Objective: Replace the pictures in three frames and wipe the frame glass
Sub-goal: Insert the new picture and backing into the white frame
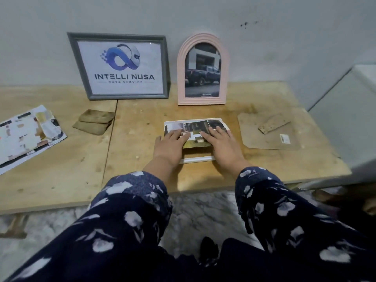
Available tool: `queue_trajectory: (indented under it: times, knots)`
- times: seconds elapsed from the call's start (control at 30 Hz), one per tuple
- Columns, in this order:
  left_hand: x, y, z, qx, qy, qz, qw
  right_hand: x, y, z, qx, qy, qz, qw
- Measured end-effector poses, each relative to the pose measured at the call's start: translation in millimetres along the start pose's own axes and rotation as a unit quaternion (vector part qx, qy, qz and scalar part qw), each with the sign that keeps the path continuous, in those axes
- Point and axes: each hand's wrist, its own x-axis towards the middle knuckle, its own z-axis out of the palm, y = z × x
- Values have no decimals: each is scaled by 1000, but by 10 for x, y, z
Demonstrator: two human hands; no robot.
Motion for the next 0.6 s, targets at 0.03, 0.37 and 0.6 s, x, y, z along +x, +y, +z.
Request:
queue_trajectory:
  times: [0.03,0.37,0.6]
  knots:
    - [32,61,54,11,-22,-3,1000,0,99,72,5,-31,-3,1000]
    - [67,187,306,55,-95,-78,991,137,442,247,46,-142,-46,988]
    - [86,234,307,37,-70,-91,993,135,459,306,60,-17,-39,997]
